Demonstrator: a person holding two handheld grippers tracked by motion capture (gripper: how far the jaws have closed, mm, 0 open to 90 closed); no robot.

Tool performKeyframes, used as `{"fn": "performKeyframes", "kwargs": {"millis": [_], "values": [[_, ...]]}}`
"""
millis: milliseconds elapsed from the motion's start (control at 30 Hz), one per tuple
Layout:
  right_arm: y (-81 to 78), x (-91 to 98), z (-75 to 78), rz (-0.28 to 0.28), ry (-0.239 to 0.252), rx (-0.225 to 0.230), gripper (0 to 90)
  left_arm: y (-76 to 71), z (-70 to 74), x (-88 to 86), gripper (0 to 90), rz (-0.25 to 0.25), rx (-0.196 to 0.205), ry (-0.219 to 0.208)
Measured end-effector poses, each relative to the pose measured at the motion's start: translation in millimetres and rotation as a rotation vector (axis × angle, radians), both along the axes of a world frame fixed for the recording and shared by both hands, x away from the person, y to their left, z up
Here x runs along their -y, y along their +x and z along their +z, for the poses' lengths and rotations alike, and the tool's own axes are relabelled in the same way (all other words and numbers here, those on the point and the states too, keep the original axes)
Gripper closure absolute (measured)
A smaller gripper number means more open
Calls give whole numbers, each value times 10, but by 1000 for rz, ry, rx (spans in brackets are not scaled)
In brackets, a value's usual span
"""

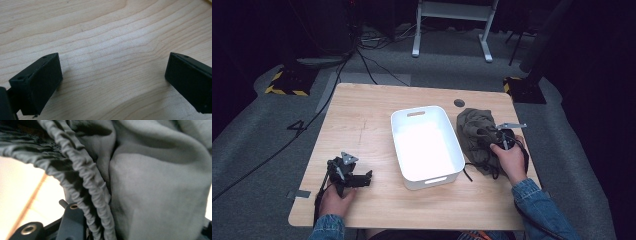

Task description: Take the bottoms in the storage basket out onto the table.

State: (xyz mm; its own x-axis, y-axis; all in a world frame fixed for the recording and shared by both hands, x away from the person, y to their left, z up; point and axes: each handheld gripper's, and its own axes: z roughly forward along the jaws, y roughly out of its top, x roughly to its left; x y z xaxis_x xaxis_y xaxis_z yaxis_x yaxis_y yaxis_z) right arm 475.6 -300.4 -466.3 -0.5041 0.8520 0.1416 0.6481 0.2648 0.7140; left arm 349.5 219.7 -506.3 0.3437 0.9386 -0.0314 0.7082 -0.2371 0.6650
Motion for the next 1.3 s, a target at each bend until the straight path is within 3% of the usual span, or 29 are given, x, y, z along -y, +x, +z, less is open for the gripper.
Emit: {"fn": "performKeyframes", "kwargs": {"millis": [100,267,400,533,633,733,900,1100,1300], "values": [[28,55,-101,-33,-3,-14,581,0,0,0,13,0,0,0],[45,59,-126,-40,-17,-18,549,0,0,0,13,0,0,0],[73,24,-147,-22,-49,-24,438,0,0,0,13,0,0,0],[99,30,-172,-43,-49,-34,240,0,0,0,13,0,0,0],[108,31,-171,-50,-65,-27,197,0,0,0,13,0,0,0],[99,26,-138,-36,-88,-8,190,0,0,0,13,0,0,0],[57,45,-7,34,-148,6,210,0,0,0,13,0,0,0],[-17,106,151,70,-132,10,209,0,0,0,13,0,0,0],[-129,157,317,57,-107,64,214,0,0,0,13,0,0,0]]}}
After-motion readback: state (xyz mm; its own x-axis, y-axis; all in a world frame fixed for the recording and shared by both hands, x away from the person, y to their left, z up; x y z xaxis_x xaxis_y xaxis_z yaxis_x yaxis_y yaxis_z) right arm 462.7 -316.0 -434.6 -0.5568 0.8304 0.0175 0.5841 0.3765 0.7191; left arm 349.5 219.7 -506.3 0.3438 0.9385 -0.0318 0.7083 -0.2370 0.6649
